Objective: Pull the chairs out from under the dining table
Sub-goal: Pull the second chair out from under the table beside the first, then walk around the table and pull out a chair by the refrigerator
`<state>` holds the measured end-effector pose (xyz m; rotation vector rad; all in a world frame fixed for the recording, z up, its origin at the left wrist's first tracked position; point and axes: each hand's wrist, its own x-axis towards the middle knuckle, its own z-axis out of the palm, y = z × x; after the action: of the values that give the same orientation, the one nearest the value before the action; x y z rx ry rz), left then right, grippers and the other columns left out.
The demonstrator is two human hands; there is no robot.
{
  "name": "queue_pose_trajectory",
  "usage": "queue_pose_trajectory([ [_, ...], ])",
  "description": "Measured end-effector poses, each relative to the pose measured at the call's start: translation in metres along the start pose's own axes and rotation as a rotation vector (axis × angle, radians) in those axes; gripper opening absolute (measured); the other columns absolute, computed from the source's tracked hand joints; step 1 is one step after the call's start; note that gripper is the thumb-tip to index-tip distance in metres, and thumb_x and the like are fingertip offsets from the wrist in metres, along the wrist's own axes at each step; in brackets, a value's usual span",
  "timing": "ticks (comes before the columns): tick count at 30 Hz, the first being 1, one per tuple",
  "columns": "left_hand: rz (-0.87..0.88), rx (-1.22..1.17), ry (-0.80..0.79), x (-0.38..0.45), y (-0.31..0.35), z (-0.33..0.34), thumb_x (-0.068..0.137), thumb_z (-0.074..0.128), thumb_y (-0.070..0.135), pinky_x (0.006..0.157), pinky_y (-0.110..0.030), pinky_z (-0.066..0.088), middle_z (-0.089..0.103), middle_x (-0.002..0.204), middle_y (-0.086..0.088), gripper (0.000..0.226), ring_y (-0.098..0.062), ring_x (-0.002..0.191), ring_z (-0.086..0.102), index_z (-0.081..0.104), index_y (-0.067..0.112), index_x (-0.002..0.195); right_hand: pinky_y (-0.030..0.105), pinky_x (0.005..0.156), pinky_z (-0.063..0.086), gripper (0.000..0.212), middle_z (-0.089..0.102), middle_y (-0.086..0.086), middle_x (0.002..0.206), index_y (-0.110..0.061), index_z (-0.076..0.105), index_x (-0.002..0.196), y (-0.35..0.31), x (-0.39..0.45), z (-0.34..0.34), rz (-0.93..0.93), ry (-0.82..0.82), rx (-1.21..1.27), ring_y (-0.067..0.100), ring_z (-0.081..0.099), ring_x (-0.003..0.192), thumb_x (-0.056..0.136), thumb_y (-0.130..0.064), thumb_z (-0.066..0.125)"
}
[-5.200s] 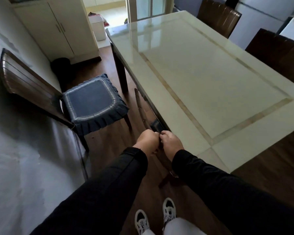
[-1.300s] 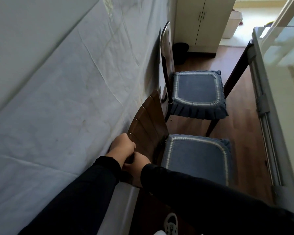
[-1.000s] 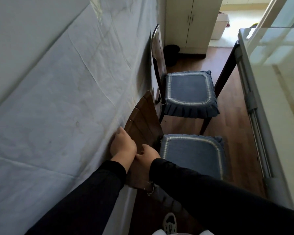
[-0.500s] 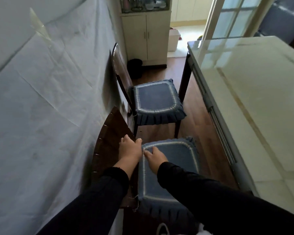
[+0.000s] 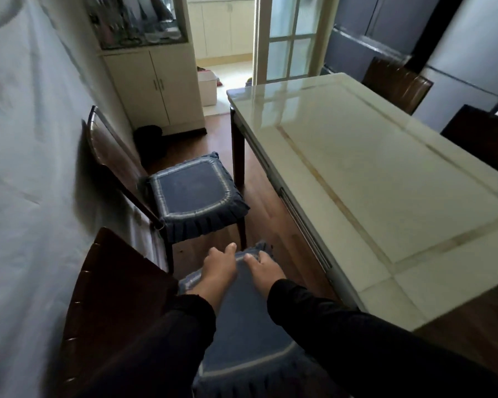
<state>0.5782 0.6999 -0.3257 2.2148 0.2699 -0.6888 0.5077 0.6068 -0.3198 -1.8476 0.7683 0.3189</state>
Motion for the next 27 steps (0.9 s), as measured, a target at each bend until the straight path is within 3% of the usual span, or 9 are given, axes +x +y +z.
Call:
queue_pose_trajectory([
  [7,0.132,-0.031,-0.059,-0.013,0.066,0.059,0.096,0.043,0.05,0.1,-0.04,0.042,0.05,0.142,-0.019,0.067,-0.035,0.126,0.05,0.04,0.002,0.141,0.031,0.115,0.028,0.068,0.034,0.014,0.155,-0.007,0.024,0.152,0.016,0.011,-0.072,-0.021,0.117,0.074,0.025,0.034,0.143,0.097,-0.043,0.041],
  [11,0.191,-0.039,-0.079,-0.031,0.101,0.102,0.096,0.043,0.05,0.099,-0.039,0.042,0.053,0.138,-0.019,0.065,-0.034,0.124,0.053,0.042,0.002,0.14,0.037,0.116,0.03,0.068,0.036,0.014,0.154,-0.007,0.025,0.151,0.032,0.009,-0.118,-0.015,0.166,0.156,0.026,0.037,0.142,0.097,-0.043,0.041],
  [16,0.227,-0.018,-0.123,-0.063,0.149,0.171,0.096,0.042,0.05,0.101,-0.042,0.043,0.055,0.134,-0.02,0.061,-0.035,0.122,0.053,0.045,0.003,0.136,0.025,0.1,0.034,0.062,0.044,0.014,0.149,-0.008,0.033,0.146,0.073,0.008,-0.196,0.009,0.232,0.176,0.026,0.043,0.137,0.097,-0.045,0.039],
  [20,0.275,0.002,-0.117,-0.091,0.179,0.233,0.098,0.04,0.049,0.103,-0.041,0.037,0.048,0.144,-0.018,0.063,-0.034,0.131,0.046,0.042,0.005,0.142,0.034,0.113,0.032,0.065,0.041,0.014,0.152,-0.009,0.029,0.149,0.105,0.002,-0.257,0.0,0.269,0.227,0.026,0.039,0.14,0.097,-0.046,0.039],
  [27,0.237,-0.061,-0.127,-0.14,0.22,0.328,0.098,0.04,0.05,0.106,-0.041,0.035,0.047,0.145,-0.017,0.063,-0.033,0.134,0.044,0.042,0.005,0.142,0.034,0.115,0.029,0.066,0.038,0.014,0.153,-0.008,0.027,0.149,0.166,-0.005,-0.354,0.005,0.284,0.276,0.026,0.036,0.142,0.097,-0.046,0.04],
])
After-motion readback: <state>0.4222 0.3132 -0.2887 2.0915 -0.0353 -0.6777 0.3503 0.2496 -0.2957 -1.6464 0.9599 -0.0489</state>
